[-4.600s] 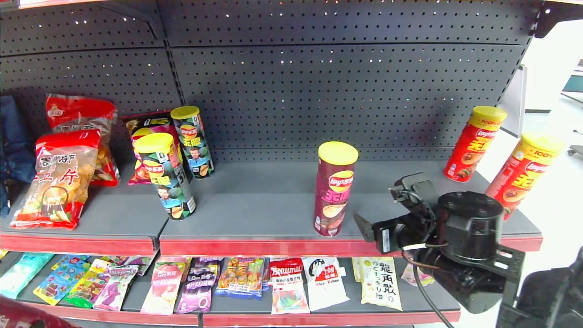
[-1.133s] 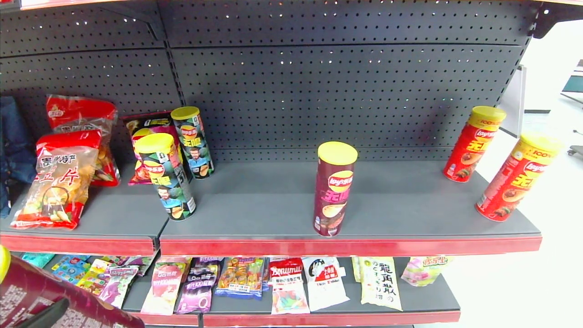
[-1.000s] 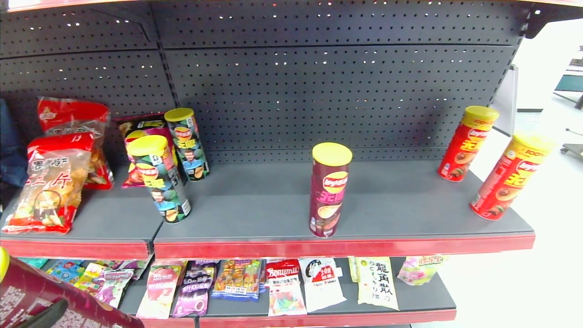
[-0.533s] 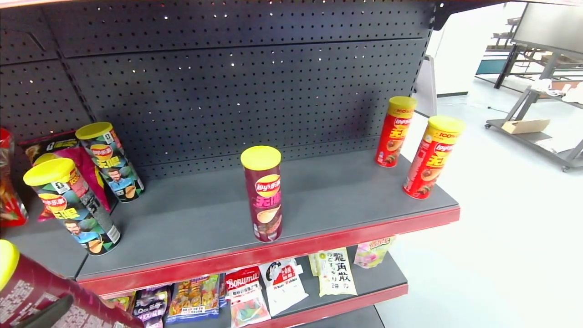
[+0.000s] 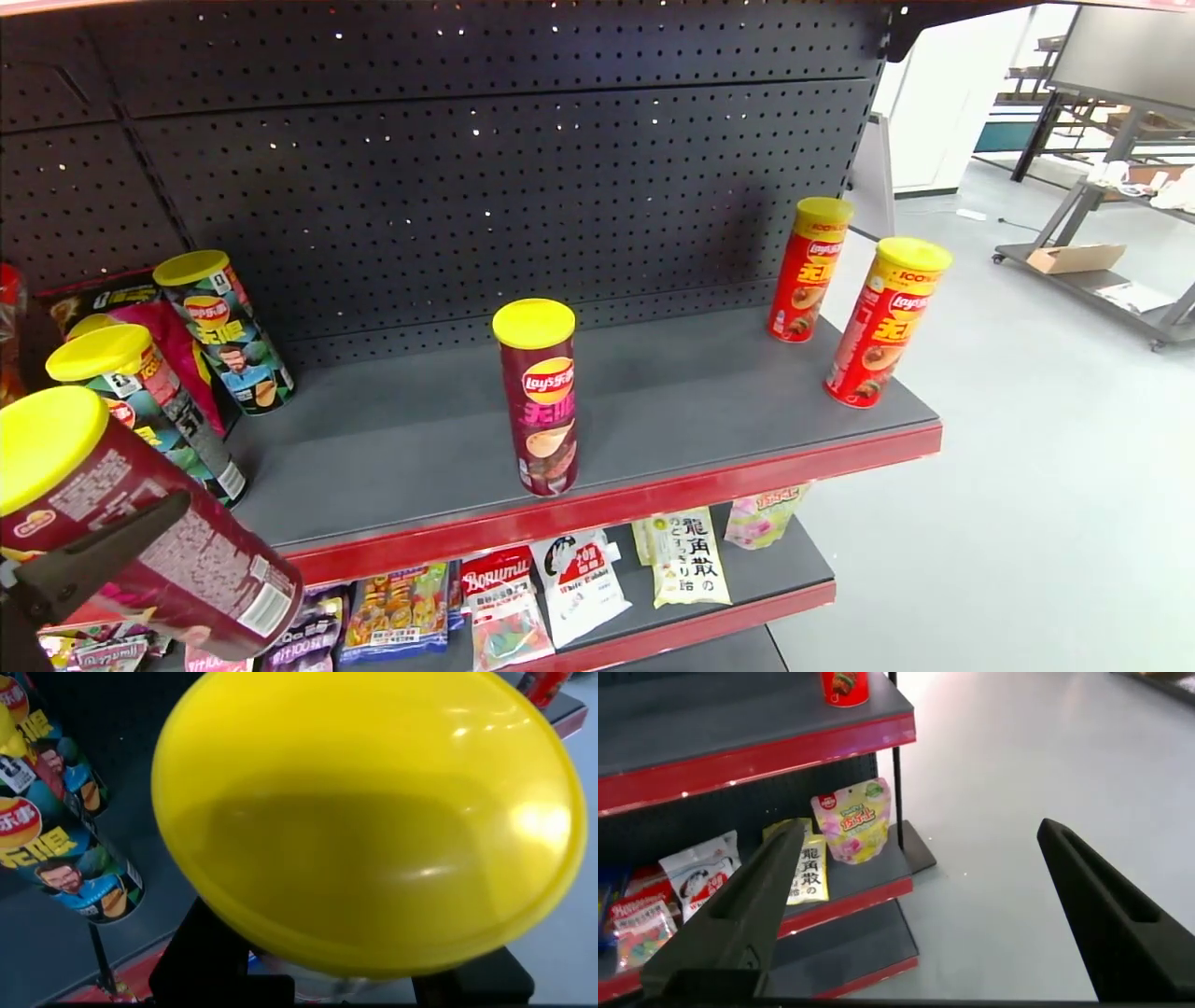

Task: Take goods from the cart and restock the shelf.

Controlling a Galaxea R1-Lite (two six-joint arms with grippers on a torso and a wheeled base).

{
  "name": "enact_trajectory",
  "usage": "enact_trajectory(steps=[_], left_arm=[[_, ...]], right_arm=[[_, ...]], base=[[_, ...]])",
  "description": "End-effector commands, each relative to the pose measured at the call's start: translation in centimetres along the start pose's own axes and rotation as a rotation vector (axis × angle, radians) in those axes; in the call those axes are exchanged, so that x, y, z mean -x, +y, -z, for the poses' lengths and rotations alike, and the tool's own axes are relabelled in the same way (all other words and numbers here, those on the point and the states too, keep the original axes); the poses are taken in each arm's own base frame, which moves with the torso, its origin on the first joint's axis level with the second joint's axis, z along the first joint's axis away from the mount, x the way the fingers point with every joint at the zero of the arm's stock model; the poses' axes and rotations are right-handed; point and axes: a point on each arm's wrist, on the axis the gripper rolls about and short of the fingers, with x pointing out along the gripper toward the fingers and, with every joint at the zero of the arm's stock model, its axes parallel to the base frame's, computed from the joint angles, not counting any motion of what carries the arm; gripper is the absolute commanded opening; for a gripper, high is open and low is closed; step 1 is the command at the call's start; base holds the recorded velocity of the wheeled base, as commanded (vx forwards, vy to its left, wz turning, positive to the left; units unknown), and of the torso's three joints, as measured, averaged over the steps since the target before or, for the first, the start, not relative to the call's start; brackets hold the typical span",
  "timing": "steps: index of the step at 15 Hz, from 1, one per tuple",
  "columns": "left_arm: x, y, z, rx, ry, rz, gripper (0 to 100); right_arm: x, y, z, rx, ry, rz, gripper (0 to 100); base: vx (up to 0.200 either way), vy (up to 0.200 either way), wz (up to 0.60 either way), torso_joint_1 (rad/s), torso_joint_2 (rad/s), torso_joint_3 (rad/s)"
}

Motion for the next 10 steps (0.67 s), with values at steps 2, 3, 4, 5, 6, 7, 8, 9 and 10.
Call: enact_trajectory(steps=[2,3,4,5,6,7,8,9,10], left_arm=[[-1.44,0.73,0.27,0.025,0.052,0.005,0],[-1.36,0.68,0.32,0.024,0.05,0.007,0],[-1.36,0.68,0.28,0.024,0.049,0.008,0],[-1.36,0.68,0.28,0.022,0.049,0.008,0],[-1.38,0.7,0.24,0.022,0.049,0.007,0],[-1.38,0.7,0.24,0.022,0.049,0.007,0],[-1.38,0.7,0.23,0.021,0.048,0.005,0],[-1.33,0.68,0.15,0.019,0.042,0.004,0],[-1.3,0.67,0.14,0.018,0.041,0.004,0]], right_arm=[[-0.03,-0.06,-0.02,-0.001,0.002,0.029,100],[-0.03,0.01,0.0,0.008,0.005,-0.006,100],[-0.03,0.16,-0.04,0.025,0.006,-0.072,100],[-0.03,0.09,0.0,0.04,0.009,-0.127,100],[-0.02,0.04,0.0,0.041,0.008,-0.156,100],[-0.02,0.02,0.0,0.043,0.008,-0.175,100],[-0.01,0.02,0.0,0.043,0.007,-0.175,100],[0.02,-0.01,0.01,0.042,0.004,-0.185,100],[0.05,-0.08,0.01,0.045,0.0,-0.227,100]], base=[[0.0,0.0,0.0,0.0,0.0,0.0],[0.0,0.0,0.0,0.0,0.0,0.0],[0.0,0.0,0.0,0.0,0.0,0.0],[0.0,0.0,0.0,0.0,0.0,0.0],[0.0,0.0,0.0,0.0,0.0,0.0],[0.0,0.0,0.0,0.0,0.0,0.0],[0.0,0.0,0.0,0.0,0.0,0.0],[0.0,0.0,0.0,0.0,0.0,0.0],[0.0,0.0,0.0,0.0,0.0,0.0]])
